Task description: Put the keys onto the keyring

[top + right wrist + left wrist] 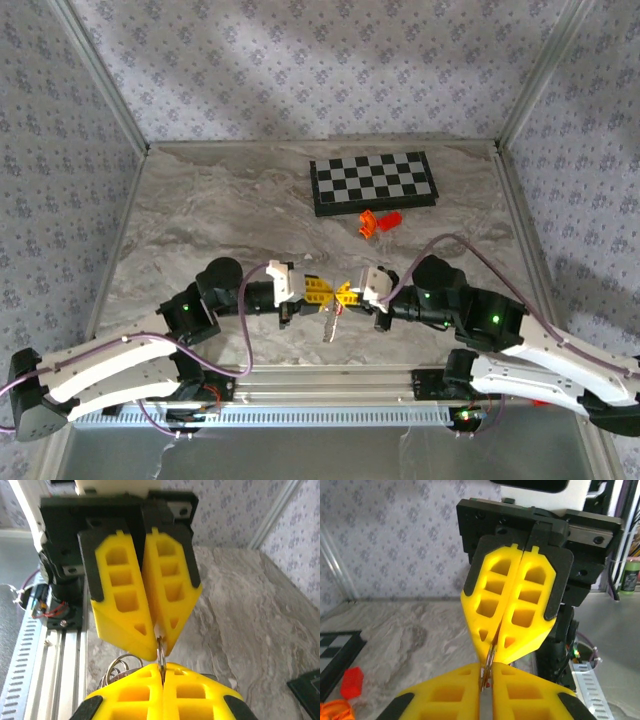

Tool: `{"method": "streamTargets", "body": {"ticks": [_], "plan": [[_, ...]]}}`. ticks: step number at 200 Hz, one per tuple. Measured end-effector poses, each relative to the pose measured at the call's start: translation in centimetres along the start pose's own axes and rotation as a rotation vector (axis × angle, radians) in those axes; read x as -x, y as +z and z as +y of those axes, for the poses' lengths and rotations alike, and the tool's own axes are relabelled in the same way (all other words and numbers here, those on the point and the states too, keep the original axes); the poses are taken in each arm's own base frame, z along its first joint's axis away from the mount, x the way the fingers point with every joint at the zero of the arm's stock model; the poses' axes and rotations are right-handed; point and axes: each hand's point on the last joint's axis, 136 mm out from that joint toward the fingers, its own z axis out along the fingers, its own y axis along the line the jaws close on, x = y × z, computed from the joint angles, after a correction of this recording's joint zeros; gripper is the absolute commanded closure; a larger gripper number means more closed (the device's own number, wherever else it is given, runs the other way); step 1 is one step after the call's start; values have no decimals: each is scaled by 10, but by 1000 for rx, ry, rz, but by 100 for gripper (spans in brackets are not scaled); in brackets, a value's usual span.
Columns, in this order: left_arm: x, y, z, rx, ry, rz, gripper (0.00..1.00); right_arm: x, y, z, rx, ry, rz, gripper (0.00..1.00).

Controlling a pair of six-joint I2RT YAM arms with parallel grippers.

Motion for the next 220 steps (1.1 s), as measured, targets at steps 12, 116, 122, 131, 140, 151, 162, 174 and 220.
{"method": "streamTargets", "body": {"ticks": [12, 116, 122, 131, 140, 151, 162, 174, 220], "plan": [[-2, 0, 3, 14, 11, 31, 86, -6, 3, -1, -8, 0, 30, 100], [-28, 0, 8, 36, 41, 180, 77, -19, 13, 0, -9, -18, 116, 100], [-29, 0, 8, 34, 39, 188, 77, -19, 13, 0, -9, -18, 115, 100], [-31, 0, 8, 34, 39, 194, 80, -18, 12, 0, -9, -18, 114, 100], [-32, 0, 8, 33, 40, 197, 82, -18, 12, -1, -10, -19, 113, 100], [-32, 0, 8, 33, 41, 198, 85, -17, 12, -1, -9, -19, 112, 100], [-32, 0, 8, 33, 41, 200, 85, -18, 12, 0, -8, -19, 114, 100], [-33, 0, 8, 33, 40, 201, 86, -18, 14, 0, -6, -18, 118, 100], [-34, 1, 8, 32, 38, 205, 86, -21, 17, 1, 0, -18, 133, 100]]}}
